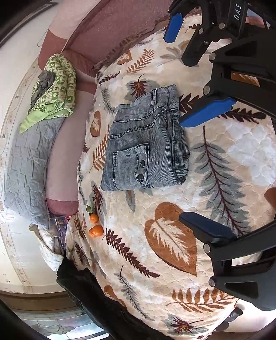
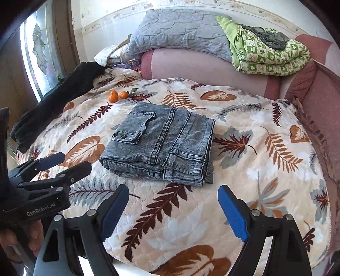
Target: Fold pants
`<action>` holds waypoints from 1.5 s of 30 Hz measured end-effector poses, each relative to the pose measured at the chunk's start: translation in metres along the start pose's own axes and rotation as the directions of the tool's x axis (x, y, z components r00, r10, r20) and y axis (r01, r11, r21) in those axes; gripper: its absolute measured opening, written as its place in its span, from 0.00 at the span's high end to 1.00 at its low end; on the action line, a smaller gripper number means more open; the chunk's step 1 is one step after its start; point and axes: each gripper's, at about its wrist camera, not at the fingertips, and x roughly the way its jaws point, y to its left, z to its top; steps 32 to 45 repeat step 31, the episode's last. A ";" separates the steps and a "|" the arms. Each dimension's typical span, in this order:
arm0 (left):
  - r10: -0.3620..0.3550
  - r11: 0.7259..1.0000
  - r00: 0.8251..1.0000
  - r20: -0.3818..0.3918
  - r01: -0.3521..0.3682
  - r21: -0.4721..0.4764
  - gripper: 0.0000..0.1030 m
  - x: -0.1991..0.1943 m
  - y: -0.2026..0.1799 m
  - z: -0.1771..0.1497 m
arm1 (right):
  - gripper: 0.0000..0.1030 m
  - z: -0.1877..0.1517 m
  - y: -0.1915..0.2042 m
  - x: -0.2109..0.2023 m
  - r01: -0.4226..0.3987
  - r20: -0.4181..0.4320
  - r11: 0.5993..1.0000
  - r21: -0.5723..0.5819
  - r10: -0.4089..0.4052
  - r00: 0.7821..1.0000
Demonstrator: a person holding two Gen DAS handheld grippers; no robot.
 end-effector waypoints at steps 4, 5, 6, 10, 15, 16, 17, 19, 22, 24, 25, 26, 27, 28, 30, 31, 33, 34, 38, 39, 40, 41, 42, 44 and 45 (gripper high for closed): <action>0.004 1.000 1.000 0.001 -0.004 -0.014 0.20 0.001 0.003 0.001 | 0.15 0.000 -0.004 -0.002 -0.006 -0.004 1.000 0.015 0.006 1.000; 0.004 1.000 1.000 0.000 -0.004 -0.017 0.20 0.001 0.003 0.002 | 0.15 0.000 -0.003 -0.002 -0.005 -0.005 1.000 0.017 0.005 1.000; 0.008 1.000 1.000 -0.002 -0.008 -0.019 0.20 0.002 0.003 0.003 | 0.15 0.001 -0.004 -0.001 -0.007 -0.007 1.000 0.017 0.007 1.000; 0.005 1.000 1.000 -0.012 -0.005 -0.021 0.20 0.005 0.002 0.005 | 0.15 0.003 -0.002 0.003 -0.017 -0.007 1.000 0.013 0.017 1.000; 0.014 1.000 1.000 -0.009 -0.014 0.000 0.19 0.007 -0.003 0.009 | 0.15 0.005 -0.005 0.008 -0.022 -0.011 1.000 0.021 0.022 1.000; 0.012 1.000 1.000 -0.007 -0.012 0.003 0.17 0.007 -0.004 0.009 | 0.15 0.005 -0.005 0.009 -0.020 -0.012 1.000 0.021 0.020 1.000; 0.016 1.000 1.000 -0.004 -0.016 0.005 0.16 0.007 -0.005 0.010 | 0.15 0.006 -0.006 0.010 -0.019 -0.012 1.000 0.021 0.020 1.000; 0.019 1.000 1.000 0.000 -0.019 0.007 0.15 0.007 -0.005 0.012 | 0.15 0.008 -0.007 0.011 -0.021 -0.012 1.000 0.021 0.022 1.000; 0.019 1.000 1.000 0.005 -0.019 0.008 0.15 0.006 -0.006 0.014 | 0.15 0.010 -0.007 0.014 -0.021 -0.013 1.000 0.020 0.021 1.000; 0.013 1.000 1.000 0.006 -0.013 0.012 0.14 0.006 -0.007 0.015 | 0.15 0.011 -0.007 0.014 -0.021 -0.014 1.000 0.019 0.021 1.000; 0.009 1.000 1.000 0.007 -0.009 0.012 0.14 0.006 -0.007 0.016 | 0.15 0.011 -0.007 0.014 -0.021 -0.012 1.000 0.018 0.022 1.000; 0.004 1.000 1.000 0.015 -0.004 0.011 0.14 0.005 -0.008 0.016 | 0.15 0.011 -0.007 0.014 -0.023 -0.010 1.000 0.017 0.023 1.000; -0.009 1.000 1.000 0.027 0.009 0.008 0.14 0.004 -0.008 0.016 | 0.15 0.012 -0.007 0.014 -0.024 -0.009 1.000 0.017 0.024 1.000; -0.019 1.000 0.999 0.033 0.019 0.001 0.14 0.003 -0.008 0.017 | 0.15 0.012 -0.006 0.014 -0.024 -0.009 1.000 0.016 0.024 1.000; -0.017 1.000 0.999 0.030 0.017 -0.004 0.14 0.004 -0.009 0.020 | 0.15 0.012 -0.007 0.014 -0.021 -0.010 1.000 0.018 0.021 1.000; -0.018 1.000 0.999 0.030 0.018 0.001 0.14 0.004 -0.010 0.021 | 0.15 0.012 -0.007 0.014 -0.022 -0.010 1.000 0.021 0.022 1.000; -0.018 1.000 0.999 0.030 0.018 0.001 0.14 0.004 -0.010 0.021 | 0.15 0.012 -0.007 0.014 -0.022 -0.010 1.000 0.021 0.022 1.000; -0.018 1.000 0.999 0.030 0.018 0.001 0.14 0.004 -0.010 0.021 | 0.15 0.012 -0.007 0.014 -0.022 -0.010 1.000 0.021 0.022 1.000; -0.018 1.000 0.999 0.030 0.018 0.001 0.14 0.004 -0.010 0.021 | 0.15 0.012 -0.007 0.014 -0.022 -0.010 1.000 0.021 0.022 1.000; -0.018 1.000 0.999 0.030 0.018 0.001 0.14 0.004 -0.010 0.021 | 0.15 0.012 -0.007 0.014 -0.022 -0.010 1.000 0.021 0.022 1.000; -0.018 1.000 0.999 0.030 0.018 0.001 0.14 0.004 -0.010 0.021 | 0.15 0.012 -0.007 0.014 -0.022 -0.010 1.000 0.021 0.022 1.000; -0.018 1.000 0.999 0.030 0.018 0.001 0.14 0.004 -0.010 0.021 | 0.15 0.012 -0.007 0.014 -0.022 -0.010 1.000 0.021 0.022 1.000; -0.018 1.000 0.999 0.030 0.018 0.001 0.14 0.004 -0.010 0.021 | 0.15 0.012 -0.007 0.014 -0.022 -0.010 1.000 0.021 0.022 1.000; -0.018 1.000 0.999 0.030 0.018 0.001 0.14 0.004 -0.010 0.021 | 0.15 0.012 -0.007 0.014 -0.022 -0.010 1.000 0.021 0.022 1.000; -0.018 1.000 0.999 0.030 0.018 0.001 0.14 0.004 -0.010 0.021 | 0.15 0.012 -0.007 0.014 -0.022 -0.010 1.000 0.021 0.022 1.000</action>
